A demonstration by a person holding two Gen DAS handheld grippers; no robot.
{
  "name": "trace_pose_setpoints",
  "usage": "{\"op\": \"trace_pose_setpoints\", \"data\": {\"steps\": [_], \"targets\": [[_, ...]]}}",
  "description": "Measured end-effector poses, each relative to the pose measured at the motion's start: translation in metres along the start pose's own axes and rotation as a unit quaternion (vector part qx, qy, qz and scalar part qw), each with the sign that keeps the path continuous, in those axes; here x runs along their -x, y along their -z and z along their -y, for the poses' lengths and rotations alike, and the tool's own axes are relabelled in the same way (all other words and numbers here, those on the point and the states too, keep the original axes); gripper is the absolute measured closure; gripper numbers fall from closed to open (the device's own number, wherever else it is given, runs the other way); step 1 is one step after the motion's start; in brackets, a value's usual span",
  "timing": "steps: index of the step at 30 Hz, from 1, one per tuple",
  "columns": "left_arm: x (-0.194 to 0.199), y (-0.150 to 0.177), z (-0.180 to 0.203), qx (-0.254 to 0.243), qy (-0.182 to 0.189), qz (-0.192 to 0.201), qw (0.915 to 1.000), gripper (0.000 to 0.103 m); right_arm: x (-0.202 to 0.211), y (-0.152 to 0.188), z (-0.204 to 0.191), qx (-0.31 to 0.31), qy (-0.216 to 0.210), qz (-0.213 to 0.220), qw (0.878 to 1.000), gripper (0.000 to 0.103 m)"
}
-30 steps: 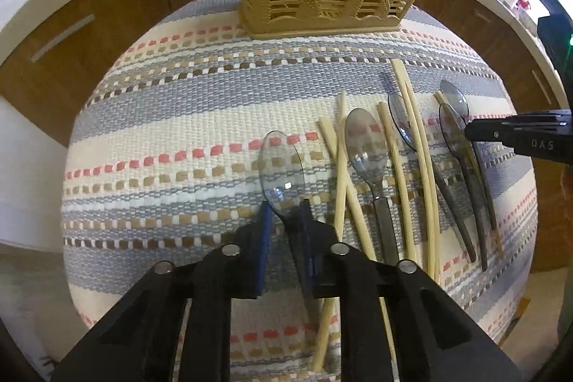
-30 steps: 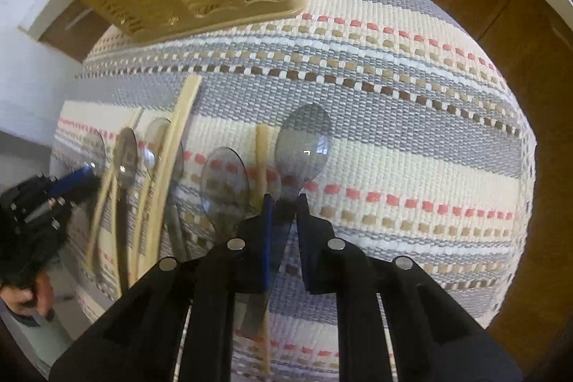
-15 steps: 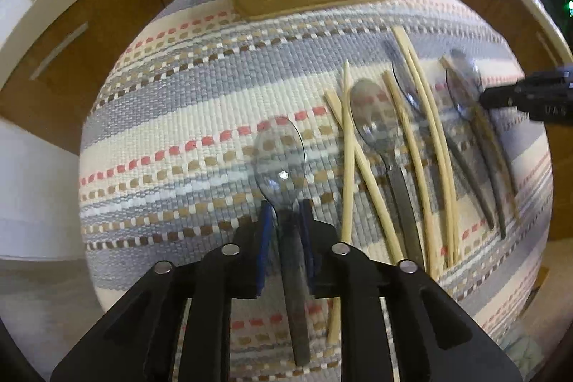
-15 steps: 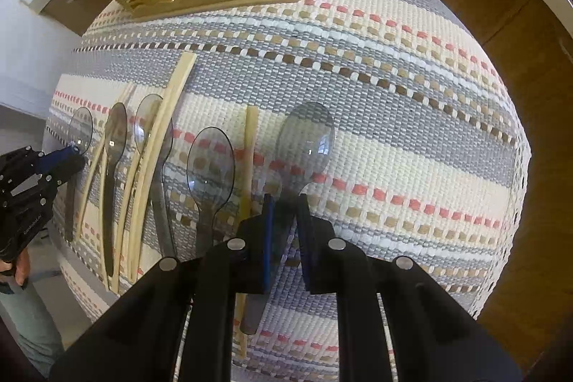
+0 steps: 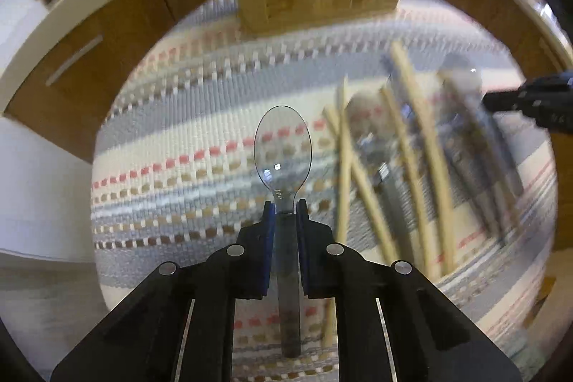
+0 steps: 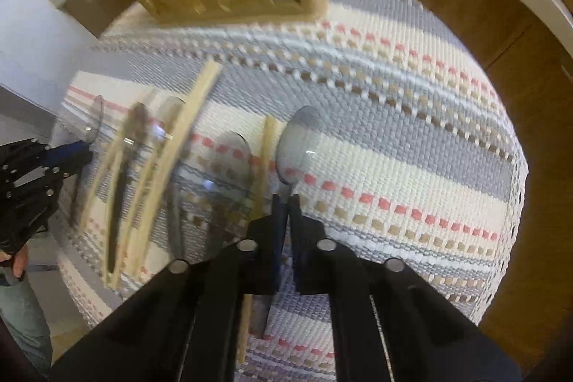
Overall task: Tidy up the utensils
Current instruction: 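Lift both clear spoons, lower them into the basket and open both tools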
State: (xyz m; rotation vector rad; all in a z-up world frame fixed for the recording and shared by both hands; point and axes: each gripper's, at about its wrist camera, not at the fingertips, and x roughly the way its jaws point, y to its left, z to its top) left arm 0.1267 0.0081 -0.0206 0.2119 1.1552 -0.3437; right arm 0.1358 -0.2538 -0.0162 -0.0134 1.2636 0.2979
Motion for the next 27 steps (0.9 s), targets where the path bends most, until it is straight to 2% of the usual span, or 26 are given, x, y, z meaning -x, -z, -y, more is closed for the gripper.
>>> {"op": "trace_pose_setpoints", "data": {"steps": [7, 17, 23, 27], "targets": [[0.066, -0.027, -0.009, 0.023, 0.020, 0.112, 0.9933, 0.093, 0.042, -0.006, 0.004, 0.010, -0.016, 0.073, 0.997, 0.102], [0.100, -0.053, 0.006, 0.036, 0.036, 0.203, 0.9778, 0.093, 0.098, -0.015, 0.008, 0.007, -0.034, 0.174, 0.984, 0.102], [0.125, -0.073, 0.008, 0.038, 0.041, 0.256, 0.9651, 0.093, 0.150, -0.033, 0.003, 0.014, -0.050, 0.246, 0.968, 0.102], [0.148, -0.096, 0.007, 0.039, 0.044, 0.302, 0.9515, 0.093, 0.177, -0.051, -0.003, 0.017, -0.059, 0.280, 0.958, 0.102]]}}
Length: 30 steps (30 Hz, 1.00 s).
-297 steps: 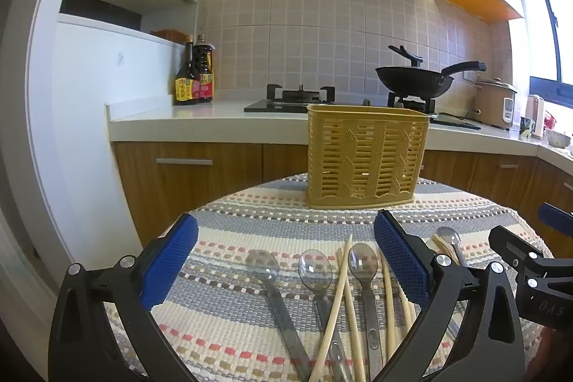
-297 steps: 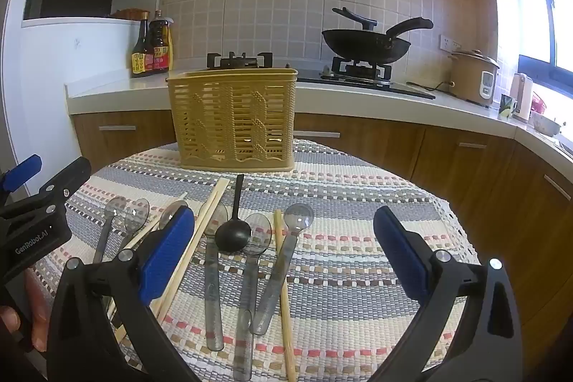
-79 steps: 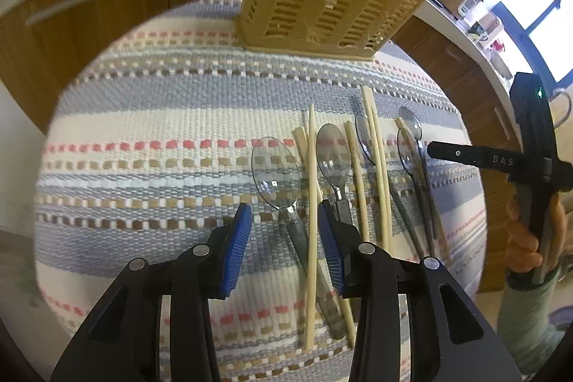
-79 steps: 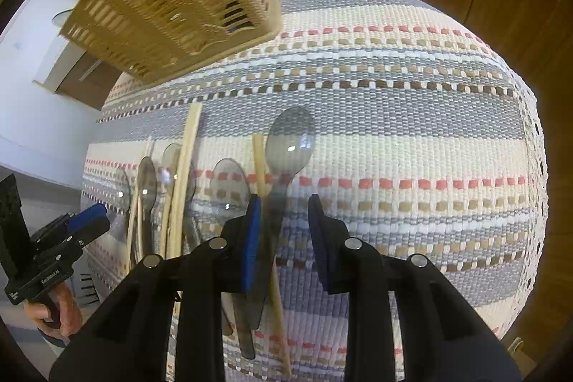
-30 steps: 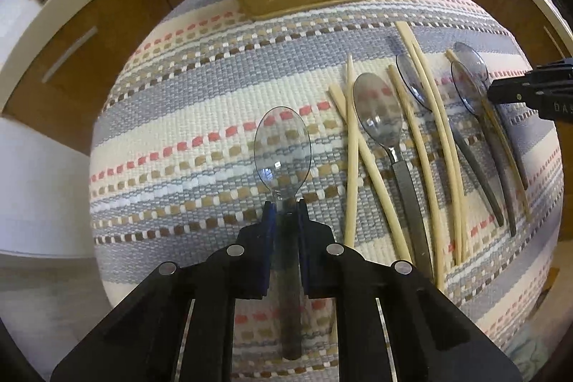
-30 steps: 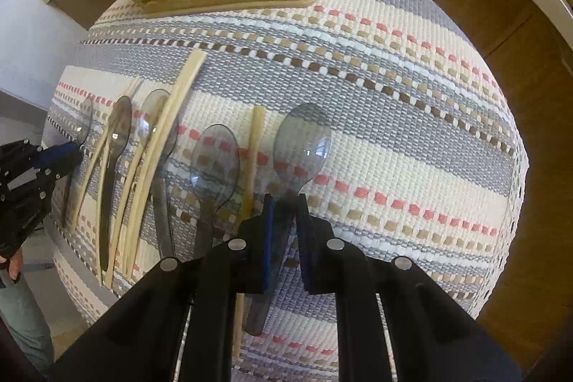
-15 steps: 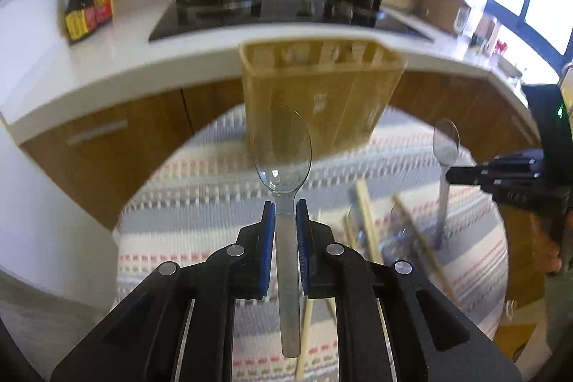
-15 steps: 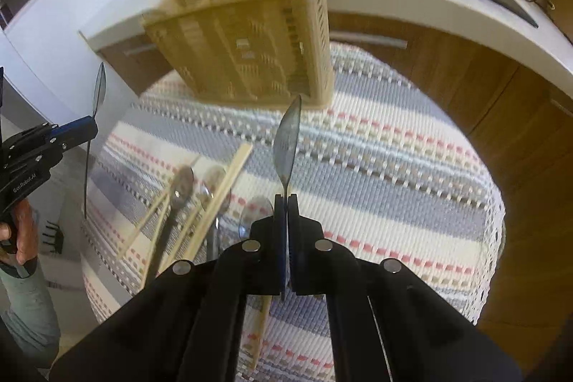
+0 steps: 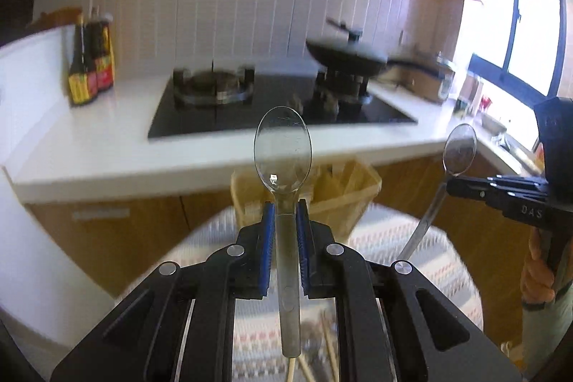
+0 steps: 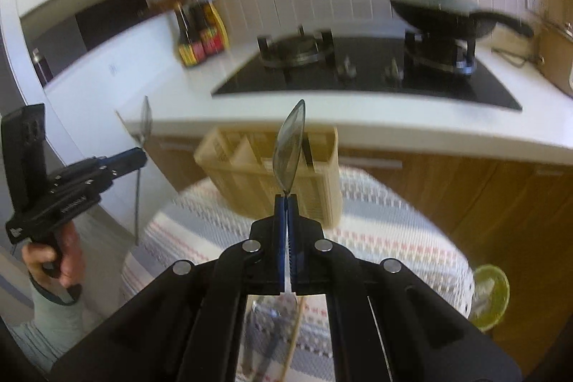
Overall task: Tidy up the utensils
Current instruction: 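Lift both clear spoons, lower them into the basket and open both tools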
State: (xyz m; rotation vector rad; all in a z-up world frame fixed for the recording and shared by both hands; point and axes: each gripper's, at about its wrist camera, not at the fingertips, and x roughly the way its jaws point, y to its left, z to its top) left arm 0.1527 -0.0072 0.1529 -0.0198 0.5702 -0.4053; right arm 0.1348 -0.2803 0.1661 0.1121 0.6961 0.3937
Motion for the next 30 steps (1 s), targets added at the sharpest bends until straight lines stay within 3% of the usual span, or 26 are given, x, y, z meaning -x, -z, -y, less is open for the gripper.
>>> {"op": "trace_pose_setpoints", "data": {"steps": [7, 12, 19, 26, 28, 30], "targets": [[-0.004, -0.047, 0.001, 0.007, -0.001, 0.086, 0.9962, 0.093, 0.003, -0.049, 0.001, -0.002, -0.007, 0.041, 0.999, 0.102], [-0.032, -0.059, -0.006, 0.017, -0.011, 0.132, 0.9911, 0.093, -0.022, -0.067, 0.005, 0.005, 0.018, 0.046, 0.999, 0.102], [-0.087, -0.036, -0.020, 0.029, -0.009, 0.144, 0.9891, 0.093, -0.074, -0.064, 0.006, 0.029, 0.052, 0.026, 0.998, 0.102], [-0.099, -0.014, -0.025, 0.024, -0.010, 0.159, 0.9869, 0.092, -0.100, -0.050, 0.002, 0.050, 0.066, 0.020, 0.996, 0.102], [-0.099, -0.010, -0.027, 0.025, -0.001, 0.156, 0.9874, 0.088, -0.105, -0.046, 0.004, 0.043, 0.055, 0.009, 0.997, 0.101], [-0.096, -0.007, -0.032, 0.032, 0.011, 0.151, 0.9880, 0.072, -0.106, -0.043, 0.005, 0.035, 0.044, -0.001, 0.998, 0.099]]}}
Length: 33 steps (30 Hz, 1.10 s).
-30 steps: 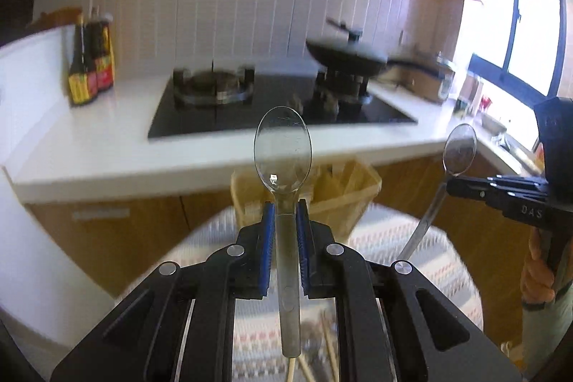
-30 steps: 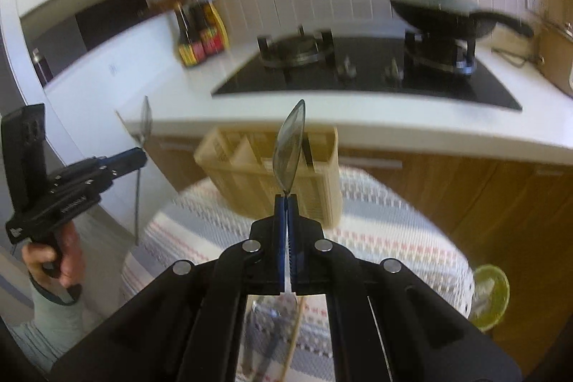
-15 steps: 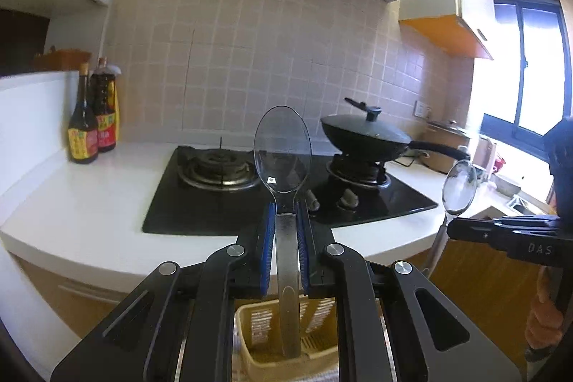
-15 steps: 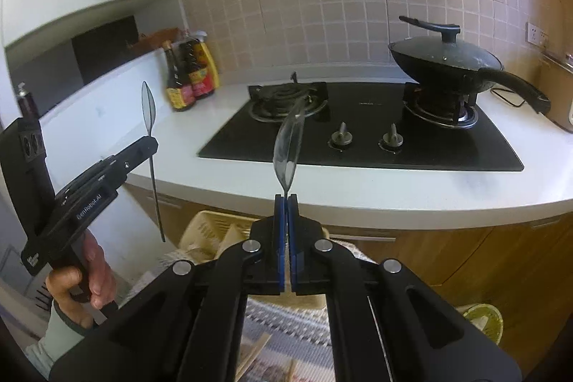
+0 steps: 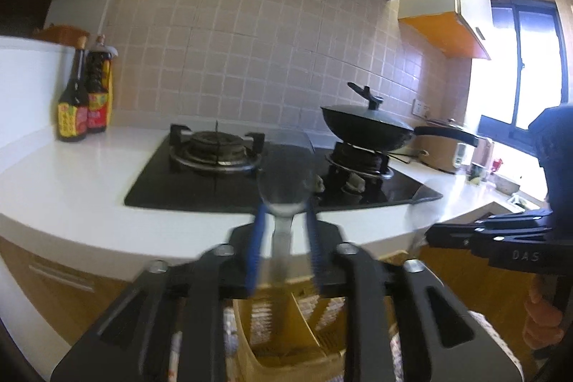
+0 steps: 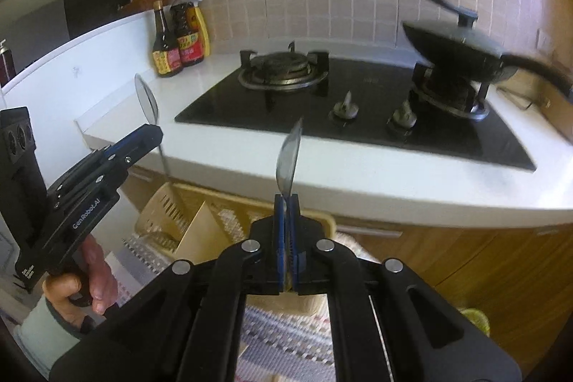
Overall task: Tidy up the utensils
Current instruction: 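Lift both clear spoons, lower them into the basket and open both tools, then grasp a wooden chopstick with the left tool while the right tool grasps another chopstick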
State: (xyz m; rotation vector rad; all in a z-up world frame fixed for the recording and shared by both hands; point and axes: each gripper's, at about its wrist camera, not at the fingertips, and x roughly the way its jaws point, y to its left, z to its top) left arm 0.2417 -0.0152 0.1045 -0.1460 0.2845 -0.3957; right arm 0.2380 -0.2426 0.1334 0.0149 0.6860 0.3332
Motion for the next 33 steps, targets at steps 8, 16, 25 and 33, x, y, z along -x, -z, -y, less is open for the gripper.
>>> {"op": "trace_pose_setpoints", "data": {"steps": [8, 16, 25, 33], "targets": [[0.039, 0.001, -0.008, 0.018, 0.022, -0.017, 0.9994, 0.052, 0.022, 0.018, 0.002, -0.024, -0.018, -0.004, 1.000, 0.091], [0.095, 0.006, -0.003, 0.029, 0.044, -0.066, 0.9964, 0.046, 0.063, 0.051, -0.004, -0.046, -0.034, -0.010, 0.998, 0.086], [0.114, 0.065, 0.007, -0.011, 0.031, -0.208, 0.9776, 0.046, 0.064, 0.112, -0.008, -0.065, -0.002, -0.077, 0.995, 0.056], [0.083, 0.134, 0.003, -0.037, 0.045, -0.378, 0.9240, 0.048, 0.026, 0.165, -0.010, -0.076, 0.014, -0.203, 0.976, 0.058]]}}
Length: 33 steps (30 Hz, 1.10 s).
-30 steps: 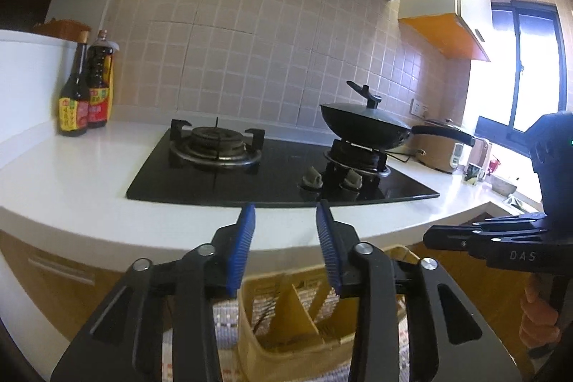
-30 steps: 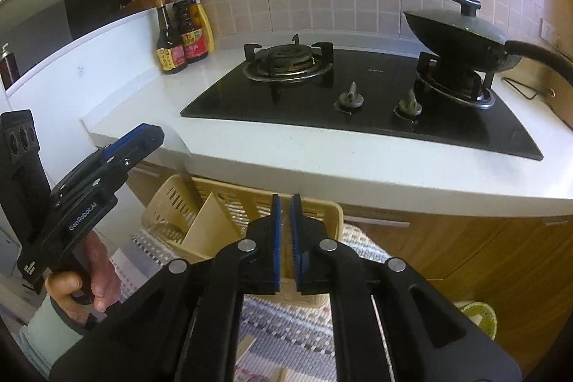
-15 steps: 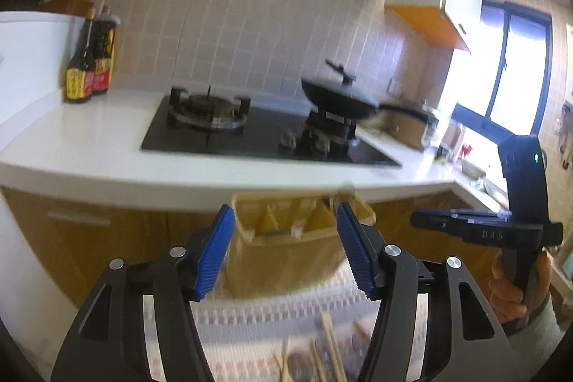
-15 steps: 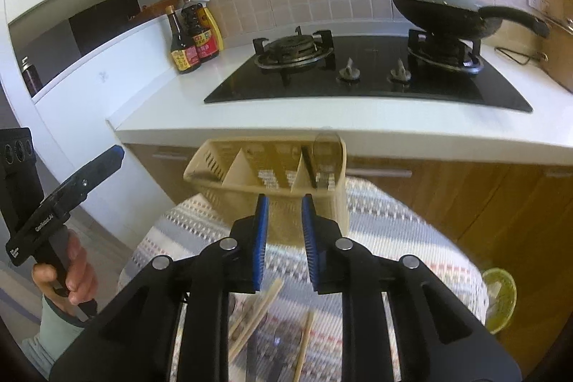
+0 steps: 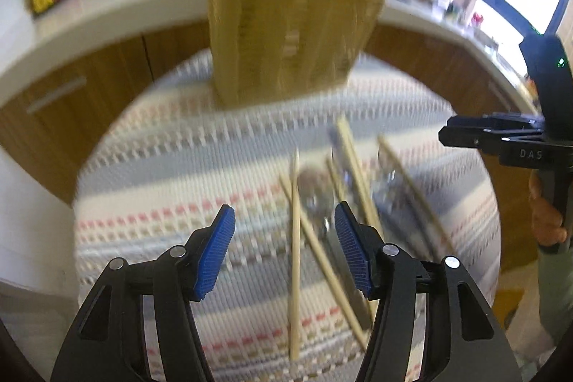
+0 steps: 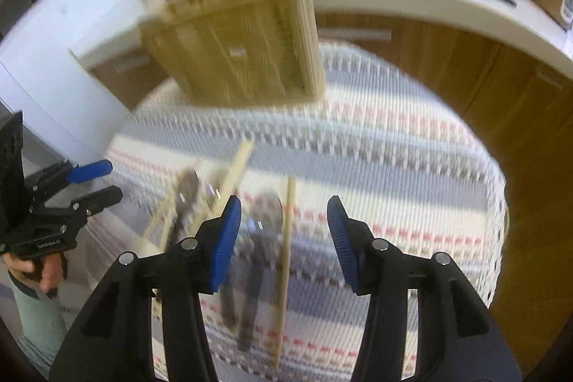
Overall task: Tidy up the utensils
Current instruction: 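Grasp a wooden chopstick with the left tool while the right tool grasps another chopstick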
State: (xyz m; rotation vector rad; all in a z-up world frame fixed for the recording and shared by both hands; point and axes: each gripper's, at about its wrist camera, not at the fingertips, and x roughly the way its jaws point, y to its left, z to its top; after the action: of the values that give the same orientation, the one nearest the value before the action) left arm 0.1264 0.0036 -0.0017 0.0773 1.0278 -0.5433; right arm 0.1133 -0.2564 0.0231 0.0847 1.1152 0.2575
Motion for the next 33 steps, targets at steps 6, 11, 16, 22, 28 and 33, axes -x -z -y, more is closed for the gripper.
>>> {"op": "trace_pose_setpoints", "data": {"steps": [6, 11, 16, 22, 28, 33], "targets": [[-0.030, 0.002, 0.004, -0.016, -0.002, -0.066, 0.9977, 0.065, -0.030, 0.015, 0.002, -0.005, -0.005, -0.075, 0.997, 0.070], [-0.045, 0.002, 0.008, -0.028, -0.003, -0.107, 0.9938, 0.068, -0.047, 0.018, 0.001, 0.003, -0.003, -0.117, 0.993, 0.077], [-0.059, 0.004, 0.022, -0.054, -0.030, -0.138, 0.9885, 0.068, -0.062, 0.018, -0.009, 0.017, 0.013, -0.144, 0.989, 0.086], [-0.068, -0.002, 0.029, -0.065, -0.027, -0.166, 0.9837, 0.076, -0.069, 0.020, -0.025, 0.045, 0.047, -0.147, 0.987, 0.097], [-0.073, -0.008, 0.029, -0.056, -0.002, -0.175, 0.9829, 0.089, -0.074, 0.021, -0.040, 0.059, 0.051, -0.148, 0.986, 0.098], [-0.065, -0.002, 0.016, -0.043, 0.002, -0.172, 0.9842, 0.098, -0.070, 0.022, -0.033, 0.058, 0.044, -0.146, 0.987, 0.098]]}}
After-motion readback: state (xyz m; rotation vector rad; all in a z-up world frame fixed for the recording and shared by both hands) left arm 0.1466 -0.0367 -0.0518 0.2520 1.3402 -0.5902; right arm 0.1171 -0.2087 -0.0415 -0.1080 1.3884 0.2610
